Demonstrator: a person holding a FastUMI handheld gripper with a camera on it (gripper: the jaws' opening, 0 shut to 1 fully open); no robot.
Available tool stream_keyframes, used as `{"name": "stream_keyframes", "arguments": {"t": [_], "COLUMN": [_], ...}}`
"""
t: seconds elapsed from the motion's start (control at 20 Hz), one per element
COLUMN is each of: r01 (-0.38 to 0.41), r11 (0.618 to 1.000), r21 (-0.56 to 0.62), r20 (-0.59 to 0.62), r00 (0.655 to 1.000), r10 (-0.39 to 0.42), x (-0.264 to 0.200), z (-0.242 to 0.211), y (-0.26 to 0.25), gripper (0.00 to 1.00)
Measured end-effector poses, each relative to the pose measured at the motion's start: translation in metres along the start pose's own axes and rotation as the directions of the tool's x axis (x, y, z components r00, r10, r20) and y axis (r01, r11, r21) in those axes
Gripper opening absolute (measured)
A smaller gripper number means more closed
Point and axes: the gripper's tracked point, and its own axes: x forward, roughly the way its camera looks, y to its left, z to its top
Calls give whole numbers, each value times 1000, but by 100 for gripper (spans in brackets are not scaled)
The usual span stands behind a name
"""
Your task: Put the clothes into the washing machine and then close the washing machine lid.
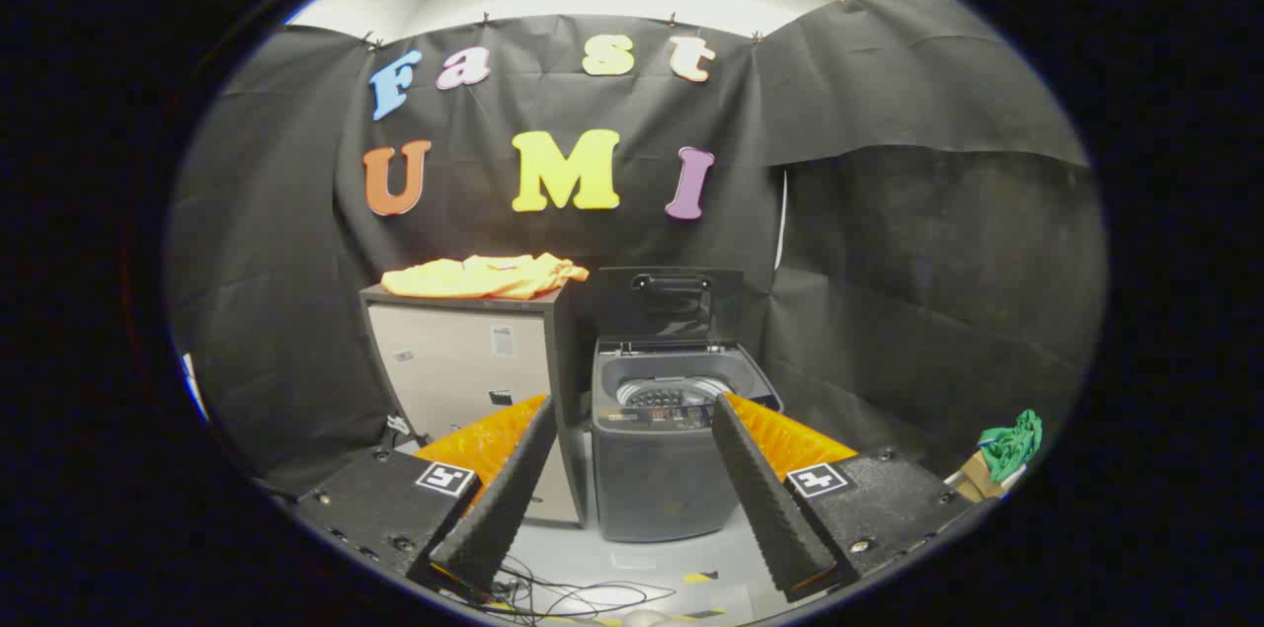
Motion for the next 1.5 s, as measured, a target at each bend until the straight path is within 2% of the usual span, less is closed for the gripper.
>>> {"name": "stream_keyframes", "arguments": {"t": [1.0, 1.3, 1.5], "r01": [6, 20, 9], "r11": [1000, 1000, 1000], "r21": [12, -1, 16], "r20": [-4, 0, 16], "r00": [1000, 1000, 1000], "r10": [-6, -20, -9], "x": [1, 23, 53], "z": [3, 36, 80], "y": [0, -2, 1], "gripper": [100, 100, 100]}}
